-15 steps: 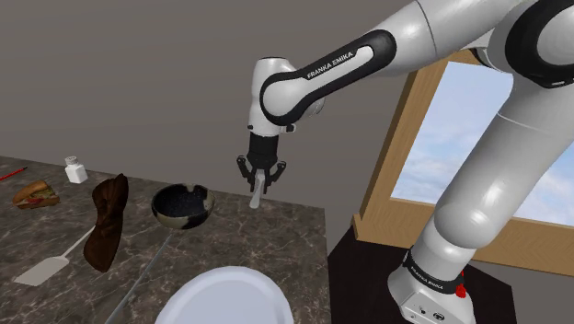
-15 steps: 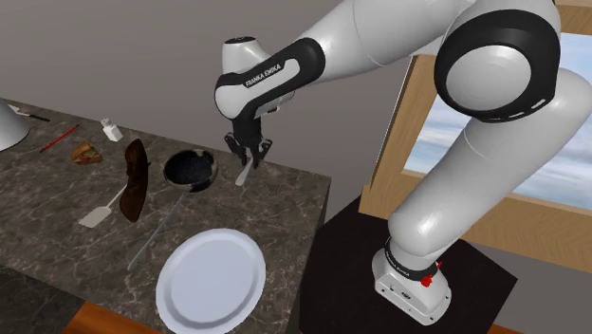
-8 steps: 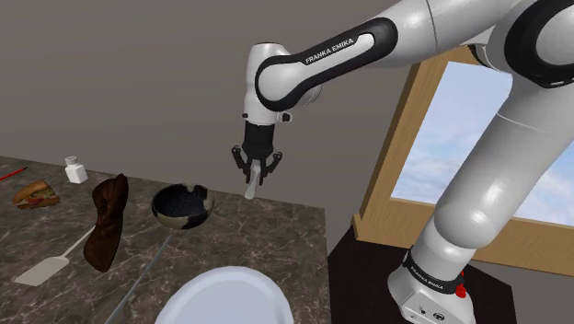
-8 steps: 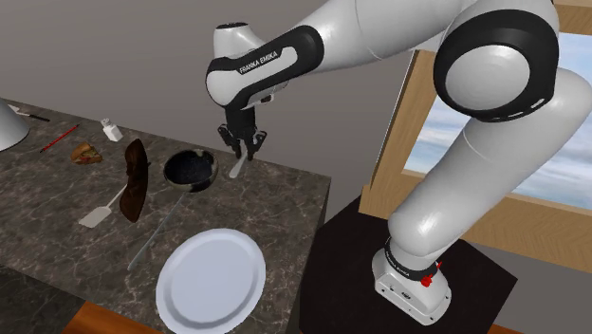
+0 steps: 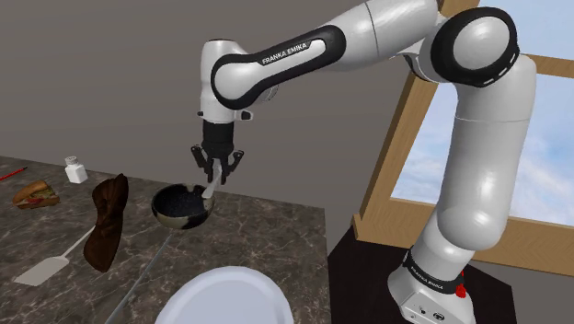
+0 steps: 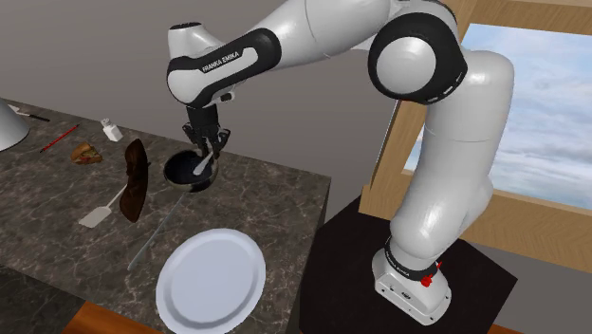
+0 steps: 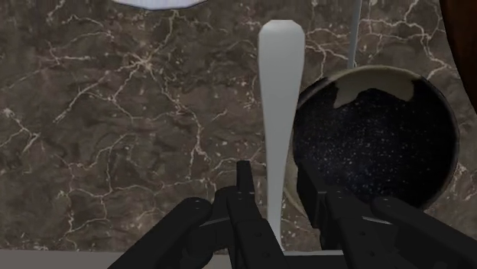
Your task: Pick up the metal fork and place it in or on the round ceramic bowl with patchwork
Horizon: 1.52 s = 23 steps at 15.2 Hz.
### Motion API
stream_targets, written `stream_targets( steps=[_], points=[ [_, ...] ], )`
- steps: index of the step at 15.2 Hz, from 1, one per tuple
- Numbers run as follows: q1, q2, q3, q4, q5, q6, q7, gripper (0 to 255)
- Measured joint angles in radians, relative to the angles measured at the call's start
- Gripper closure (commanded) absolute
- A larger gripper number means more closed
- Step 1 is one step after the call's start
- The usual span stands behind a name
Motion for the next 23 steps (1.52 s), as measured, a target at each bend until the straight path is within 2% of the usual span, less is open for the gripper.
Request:
stream_targets(
  steps=[5, 7, 9, 17, 23],
  points=[
    [0.079, 0.209, -0.018, 0.285, -0.089, -0.086, 0.069, 255],
    [0.129, 0.305, -0.027, 0.433, -0.122, -0.138, 0.098, 255],
    [0.152, 0.360, -0.035, 0.498, -0.139, -0.149, 0.108, 255],
    [0.154, 0.401, -0.046, 0.450, -0.152, -0.063, 0.107, 255],
    [0.156, 0.411, -0.048, 0.447, -0.155, -0.050, 0.108, 255]
  ],
)
